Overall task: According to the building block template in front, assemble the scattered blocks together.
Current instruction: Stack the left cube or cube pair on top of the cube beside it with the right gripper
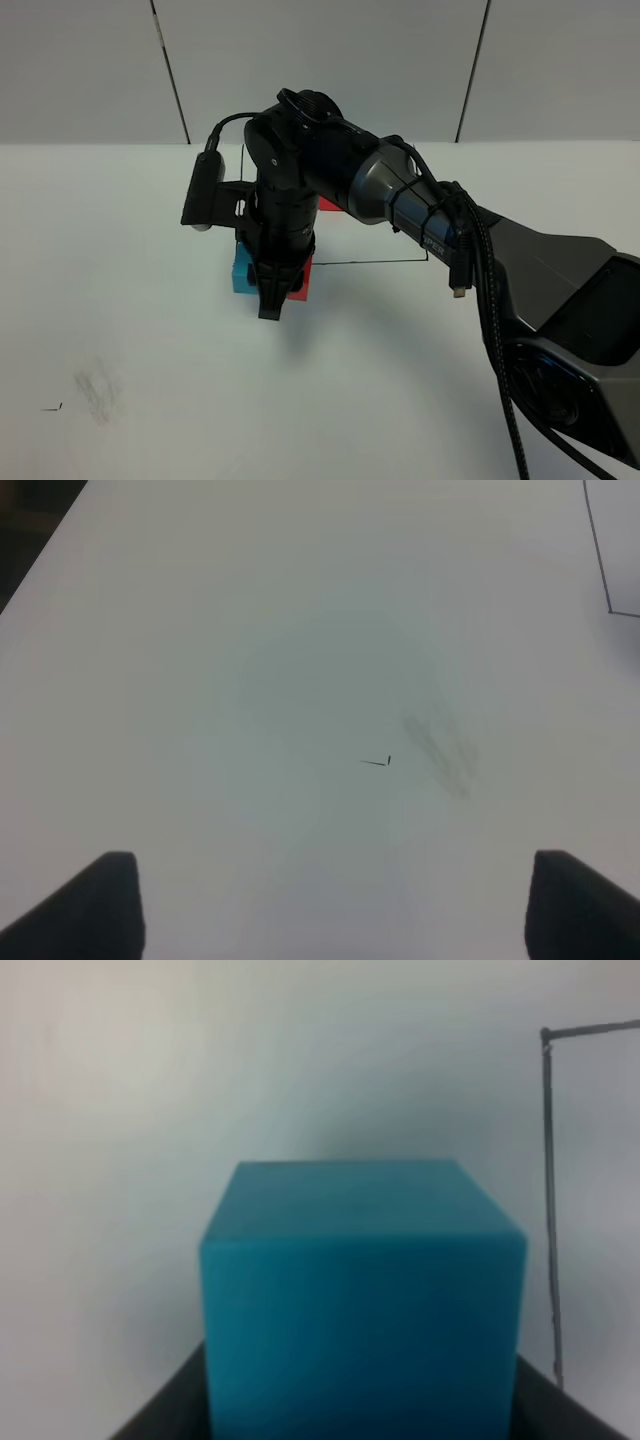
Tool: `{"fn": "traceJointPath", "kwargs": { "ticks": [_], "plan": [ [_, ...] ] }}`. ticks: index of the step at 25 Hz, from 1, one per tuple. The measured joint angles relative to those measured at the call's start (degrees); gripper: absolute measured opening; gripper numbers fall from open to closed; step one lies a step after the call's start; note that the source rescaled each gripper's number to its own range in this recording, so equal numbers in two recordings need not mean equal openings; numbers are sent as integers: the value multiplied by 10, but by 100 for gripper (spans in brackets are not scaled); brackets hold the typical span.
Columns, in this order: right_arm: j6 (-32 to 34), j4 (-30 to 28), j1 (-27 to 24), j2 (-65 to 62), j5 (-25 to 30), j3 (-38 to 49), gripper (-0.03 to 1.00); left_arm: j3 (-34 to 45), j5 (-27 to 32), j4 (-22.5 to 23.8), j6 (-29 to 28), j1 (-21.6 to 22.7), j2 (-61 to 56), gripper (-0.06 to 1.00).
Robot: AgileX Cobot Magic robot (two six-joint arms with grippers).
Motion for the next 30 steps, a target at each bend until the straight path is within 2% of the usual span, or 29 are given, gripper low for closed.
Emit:
{"fn": "traceJointPath", "kwargs": {
  "ticks": [8, 18, 25, 30],
  "plan": [
    [143, -1, 0, 0, 2, -1, 0, 0, 0, 0, 0, 0, 0, 99],
    [387, -3, 0, 0, 2, -2, 0, 0, 0, 0, 0, 0, 0, 99],
    [491, -11, 0, 0, 2, -2, 0, 0, 0, 0, 0, 0, 0, 99],
    [522, -39, -6, 0, 2, -2, 0, 0, 0, 0, 0, 0, 0, 99]
  ]
}}
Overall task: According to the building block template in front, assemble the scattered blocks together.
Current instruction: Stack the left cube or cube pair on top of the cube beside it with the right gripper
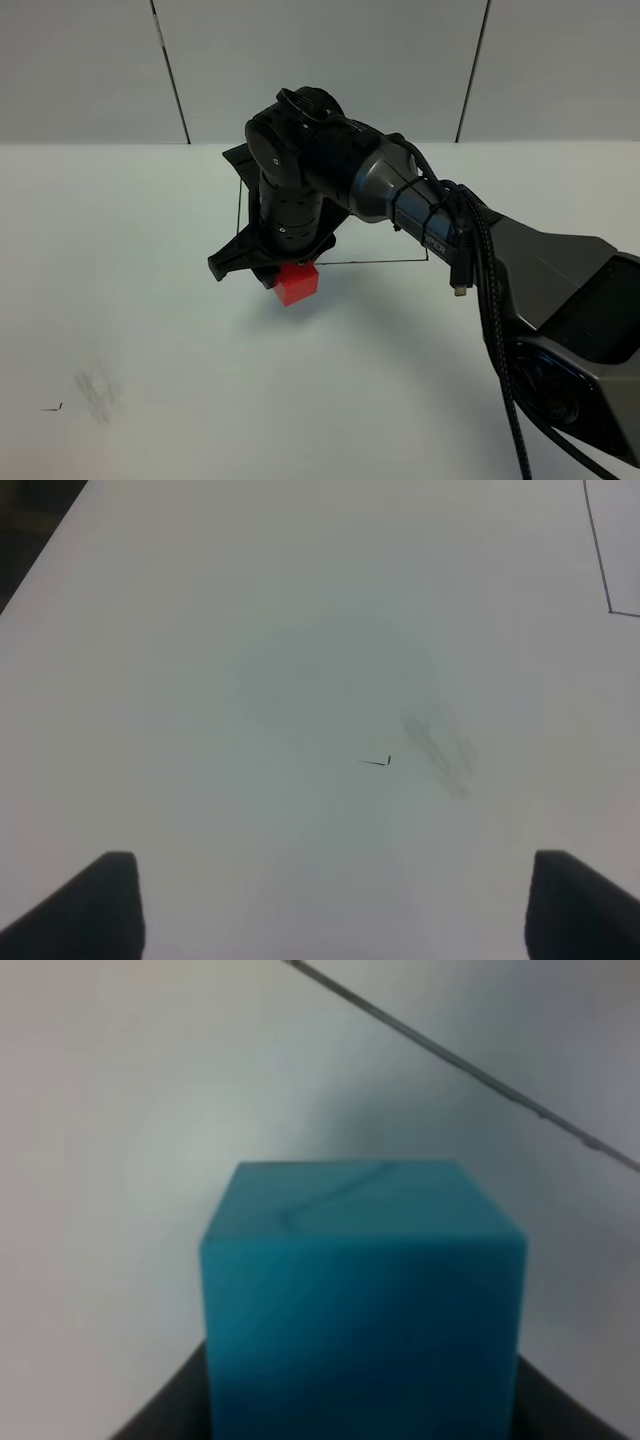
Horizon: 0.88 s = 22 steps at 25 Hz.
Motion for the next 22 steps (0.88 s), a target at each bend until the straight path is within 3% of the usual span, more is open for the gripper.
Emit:
{"fn": "traceJointPath", "kwargs": {
  "ticks": [8, 16, 22],
  "plan": [
    [26, 37, -42, 0, 0, 0, 0, 0, 0, 0, 0, 0, 0, 99],
    [68, 42, -42, 0, 0, 0, 0, 0, 0, 0, 0, 0, 0, 99],
    [55, 34, -35, 0, 0, 0, 0, 0, 0, 0, 0, 0, 0, 99]
  ]
}}
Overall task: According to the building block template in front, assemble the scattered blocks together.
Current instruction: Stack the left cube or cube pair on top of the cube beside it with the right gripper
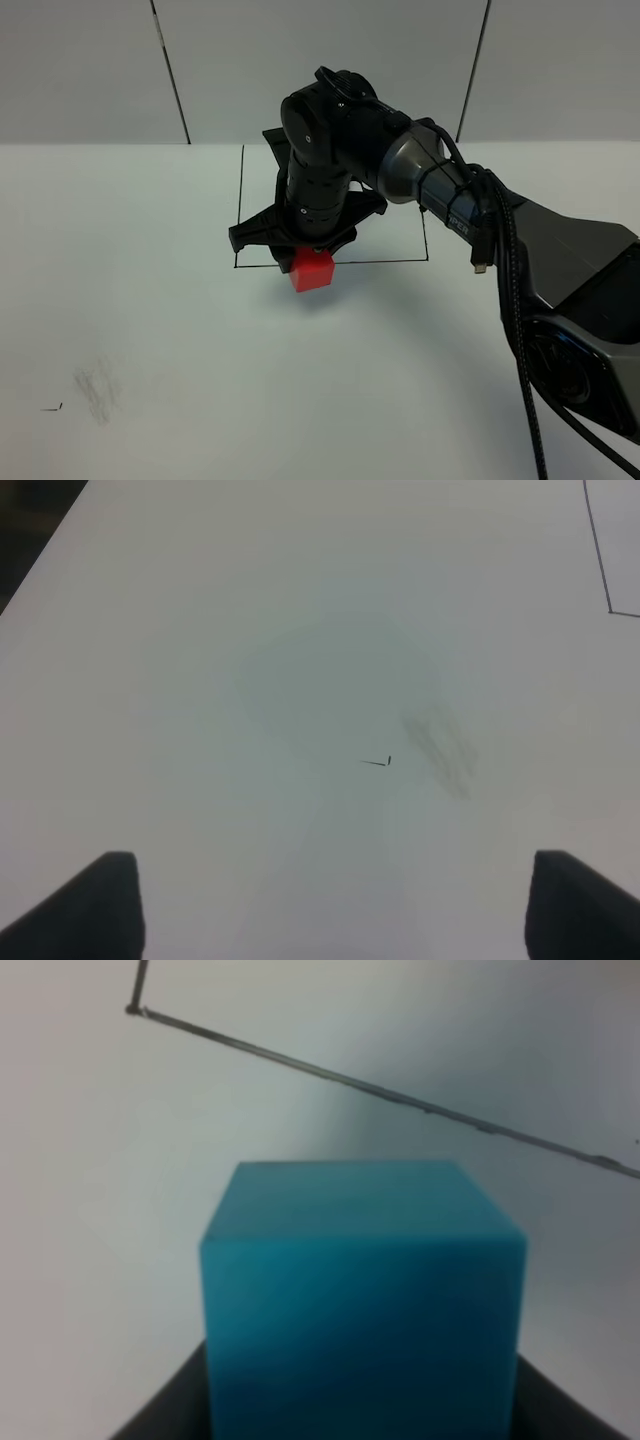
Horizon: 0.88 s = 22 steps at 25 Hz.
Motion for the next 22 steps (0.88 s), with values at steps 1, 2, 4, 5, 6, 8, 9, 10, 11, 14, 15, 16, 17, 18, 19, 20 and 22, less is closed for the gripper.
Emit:
{"fn": "traceJointPath", "kwargs": {
  "ticks": [1, 2, 4, 5, 6, 8, 9, 10, 11, 14, 15, 16, 17, 18, 19, 20, 22],
  "plan": [
    [-3, 1, 1, 0, 0, 0, 0, 0, 0, 0, 0, 0, 0, 99],
    [-8, 3, 1, 0, 0, 0, 0, 0, 0, 0, 0, 0, 0, 99],
    [-17, 5, 2, 0, 0, 0, 0, 0, 0, 0, 0, 0, 0, 99],
    [-21, 7, 3, -3, 0, 0, 0, 0, 0, 0, 0, 0, 0, 99],
    [-24, 8, 4, -6, 0, 0, 0, 0, 0, 0, 0, 0, 0, 99],
    [-29, 9, 4, -21, 0, 7, 0, 0, 0, 0, 0, 0, 0, 99],
    [-31, 9, 5, -31, 0, 15, 0, 0, 0, 0, 0, 0, 0, 99],
    [-32, 5, 5, -45, 0, 30, 0, 0, 0, 0, 0, 0, 0, 99],
    [-32, -2, 5, -62, 0, 48, 0, 0, 0, 0, 0, 0, 0, 99],
    [-27, -34, 6, -108, 0, 109, 0, 0, 0, 0, 0, 0, 0, 99],
    [-18, -46, 6, -123, 0, 132, 0, 0, 0, 0, 0, 0, 0, 99],
    [-10, -53, 6, -135, 0, 150, 0, 0, 0, 0, 0, 0, 0, 99],
    [-4, -57, 6, -144, -4, 170, 0, 0, 0, 0, 0, 0, 0, 99],
    [2, -55, 6, -152, -12, 188, 0, 0, 0, 0, 0, 0, 0, 99],
    [5, -50, 6, -157, -21, 203, 0, 0, 0, 0, 0, 0, 0, 99],
    [7, -40, 6, -159, -34, 215, 0, 0, 0, 0, 0, 0, 0, 99],
    [9, -22, 6, -160, -60, 245, 0, 0, 0, 0, 0, 0, 0, 99]
  ]
}}
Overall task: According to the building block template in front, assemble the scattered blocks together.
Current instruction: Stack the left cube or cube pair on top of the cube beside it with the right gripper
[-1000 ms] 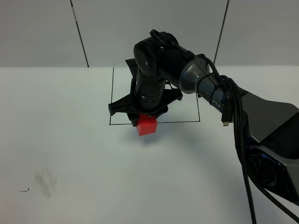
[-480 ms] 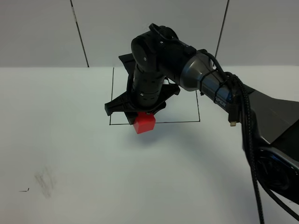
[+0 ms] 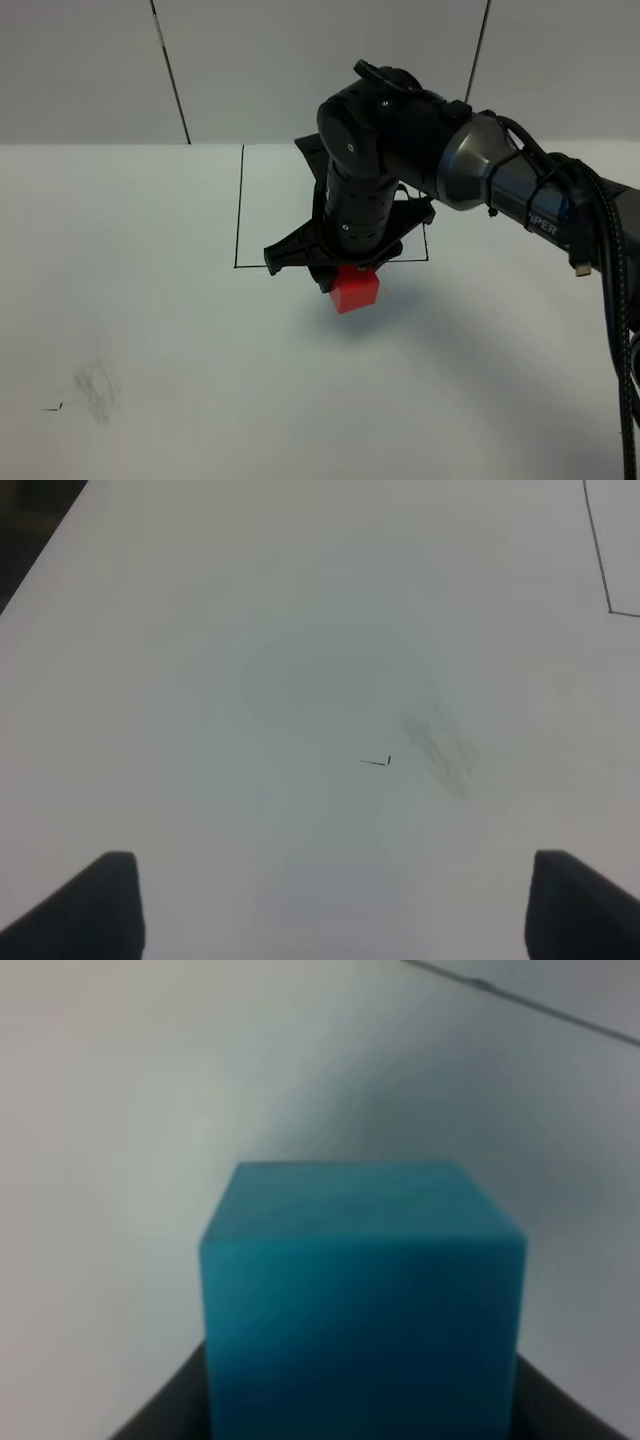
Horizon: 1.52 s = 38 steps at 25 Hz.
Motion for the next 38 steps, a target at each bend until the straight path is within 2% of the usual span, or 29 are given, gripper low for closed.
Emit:
{"fn": "traceJointPath", "kwargs": {
  "ticks": [3, 6, 18, 33, 38],
  "plan": [
    [4, 16, 1, 0, -49, 34, 0, 0, 0, 0, 0, 0, 0, 99],
    [9, 25, 4, 0, -70, 41, 0, 0, 0, 0, 0, 0, 0, 99],
    [48, -7, 6, 15, -77, 45, 0, 0, 0, 0, 0, 0, 0, 99],
    [50, 16, 7, 65, -119, 45, 0, 0, 0, 0, 0, 0, 0, 99],
    [70, 25, 6, 72, -122, 45, 0, 0, 0, 0, 0, 0, 0, 99]
  ]
}}
